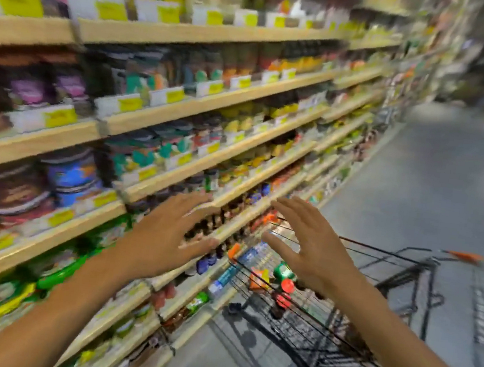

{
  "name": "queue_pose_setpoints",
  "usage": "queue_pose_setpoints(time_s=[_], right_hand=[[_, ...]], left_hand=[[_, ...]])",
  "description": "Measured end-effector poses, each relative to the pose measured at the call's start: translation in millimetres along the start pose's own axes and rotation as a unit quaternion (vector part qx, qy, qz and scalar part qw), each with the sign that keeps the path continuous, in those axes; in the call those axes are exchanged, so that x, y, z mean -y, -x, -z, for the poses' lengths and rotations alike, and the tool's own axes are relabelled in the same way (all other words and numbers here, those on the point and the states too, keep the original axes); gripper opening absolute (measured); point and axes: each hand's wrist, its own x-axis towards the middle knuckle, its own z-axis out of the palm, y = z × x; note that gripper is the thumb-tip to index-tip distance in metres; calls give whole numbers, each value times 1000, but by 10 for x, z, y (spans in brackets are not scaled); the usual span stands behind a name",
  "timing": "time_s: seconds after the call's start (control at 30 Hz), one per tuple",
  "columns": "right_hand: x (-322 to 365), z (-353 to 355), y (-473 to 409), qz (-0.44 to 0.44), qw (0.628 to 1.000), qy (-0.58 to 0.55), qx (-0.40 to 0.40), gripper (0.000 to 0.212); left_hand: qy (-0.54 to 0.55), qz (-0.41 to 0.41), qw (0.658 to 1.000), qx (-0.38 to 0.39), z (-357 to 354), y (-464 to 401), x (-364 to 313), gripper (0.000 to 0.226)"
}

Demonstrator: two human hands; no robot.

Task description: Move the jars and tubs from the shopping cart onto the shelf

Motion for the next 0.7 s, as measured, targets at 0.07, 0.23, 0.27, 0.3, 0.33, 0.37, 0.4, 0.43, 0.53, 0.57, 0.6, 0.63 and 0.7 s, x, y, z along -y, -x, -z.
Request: queue_pose_setpoints(time_s=[0.07, 0.23, 0.27, 0.3, 0.33, 0.37, 0.4, 0.43, 0.53, 0.57, 0.6, 0.63, 0.7], right_hand=[[-280, 16, 95, -39, 999, 5, 5, 68], [-826, 10, 290, -124, 992, 21, 4, 66], [-916, 4, 308, -143, 989, 24, 6, 67], [-1009, -10, 316, -159, 987, 27, 8, 68], [-1106, -31, 310, -174, 984, 31, 9, 68], [-1207, -62, 291, -188, 982, 34, 9, 69], [-1304, -102, 260, -202, 979, 36, 10, 69], [-1399, -152, 221, -215, 976, 38, 12, 69], [-1661, -339, 82, -255, 966, 37, 19, 71], [-1735, -399, 38, -270, 962, 35, 22, 70], [-1815, -465, 3, -285, 958, 31, 25, 68], [-1888, -538, -16, -300, 953, 23, 29, 67], [-2028, -701, -43, -325, 945, 7, 33, 66]], left_hand=[[15, -30, 999, 18, -213, -277, -118, 69], [67, -87, 992, 56, -760, -953, -245, 68], [75, -99, 990, 62, -873, -1099, -255, 67], [82, -110, 988, 69, -990, -1240, -262, 66], [91, -118, 986, 76, -1098, -1375, -266, 65], [99, -125, 984, 84, -1211, -1506, -260, 64], [106, -132, 981, 90, -1331, -1640, -234, 63], [115, -138, 979, 97, -1440, -1770, -197, 63], [146, -142, 971, 128, -1776, -2149, -18, 62], [152, -145, 968, 134, -1874, -2260, 39, 62], [156, -148, 966, 141, -1959, -2358, 89, 61], [162, -150, 963, 152, -2070, -2458, 148, 59], [174, -150, 957, 178, -2303, -2661, 254, 58]])
